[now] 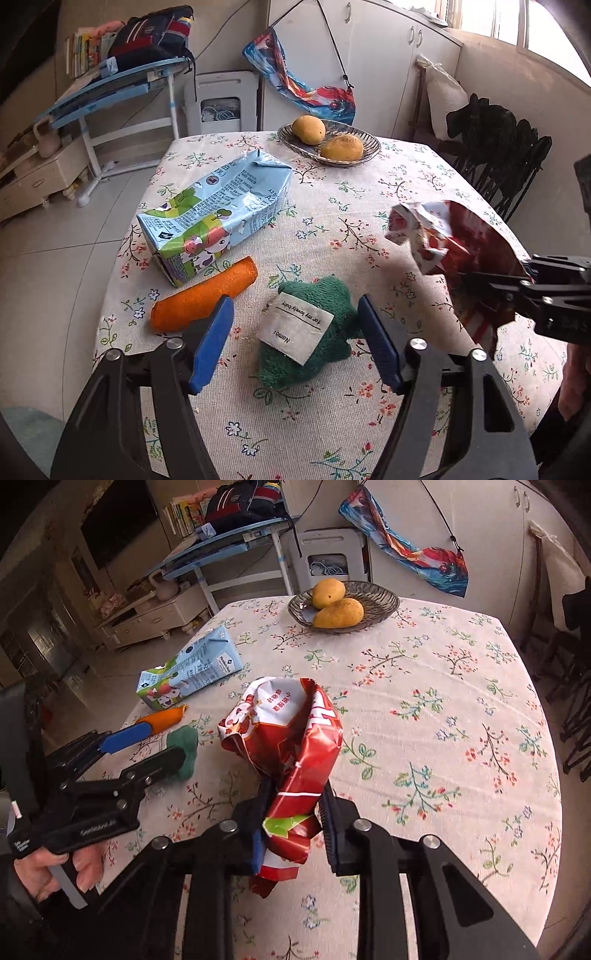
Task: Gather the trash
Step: 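Grasp the red snack wrapper with the right gripper while the left gripper grasps the green sponge, then carry the red wrapper and green sponge over the yellow bucket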
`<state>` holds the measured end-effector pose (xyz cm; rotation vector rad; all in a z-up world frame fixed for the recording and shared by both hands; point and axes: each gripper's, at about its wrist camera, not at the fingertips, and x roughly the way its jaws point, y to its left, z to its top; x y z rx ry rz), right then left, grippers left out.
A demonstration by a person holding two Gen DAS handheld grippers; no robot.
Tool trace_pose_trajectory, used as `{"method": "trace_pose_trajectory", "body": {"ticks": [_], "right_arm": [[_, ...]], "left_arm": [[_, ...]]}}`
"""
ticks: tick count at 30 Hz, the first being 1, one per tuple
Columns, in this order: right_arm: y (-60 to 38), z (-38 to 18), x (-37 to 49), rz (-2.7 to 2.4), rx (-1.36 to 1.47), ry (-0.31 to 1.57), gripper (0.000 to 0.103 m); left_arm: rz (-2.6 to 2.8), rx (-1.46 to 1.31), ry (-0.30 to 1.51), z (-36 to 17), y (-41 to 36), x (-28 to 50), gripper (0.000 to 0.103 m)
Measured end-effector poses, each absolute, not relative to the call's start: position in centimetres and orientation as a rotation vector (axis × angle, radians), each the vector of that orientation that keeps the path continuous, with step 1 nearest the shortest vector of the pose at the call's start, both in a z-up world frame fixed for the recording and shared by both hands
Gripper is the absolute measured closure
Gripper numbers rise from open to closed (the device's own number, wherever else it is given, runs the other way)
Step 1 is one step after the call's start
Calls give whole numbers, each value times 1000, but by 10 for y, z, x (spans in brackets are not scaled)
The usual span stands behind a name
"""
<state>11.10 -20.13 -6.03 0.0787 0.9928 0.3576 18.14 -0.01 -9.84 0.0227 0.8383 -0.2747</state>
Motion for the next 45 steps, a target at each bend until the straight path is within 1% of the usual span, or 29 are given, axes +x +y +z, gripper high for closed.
{"method": "trace_pose_trajectory", "body": {"ticks": [1, 2, 3, 5, 7, 10, 16, 23, 36, 45], "right_arm": [[-206, -60, 104, 354, 92, 996, 77], [-210, -61, 100, 349, 109, 1001, 77], [-214, -63, 94, 344, 130, 1006, 77], [-218, -67, 91, 337, 163, 1012, 77], [-218, -72, 91, 336, 173, 1020, 77], [-214, -74, 91, 345, 172, 1019, 77], [-211, -76, 89, 358, 188, 1013, 77], [-199, -68, 70, 390, 172, 970, 77], [-187, -54, 4, 412, 156, 861, 75], [-173, -64, -15, 404, 102, 886, 74]], "left_arm": [[-282, 15, 845, -100, -1, 182, 49], [-290, 9, 850, -100, -2, 183, 52], [-299, 5, 854, -101, -4, 182, 59], [-293, 14, 851, -102, -7, 180, 62], [-288, 9, 848, -101, -6, 179, 70], [-286, -20, 846, -98, 0, 177, 77], [-274, -38, 813, -86, 7, 160, 79], [-255, -98, 784, -73, 26, 120, 79], [-177, -127, 752, -70, 37, 42, 79], [-158, -122, 775, -76, 39, 14, 79]]}}
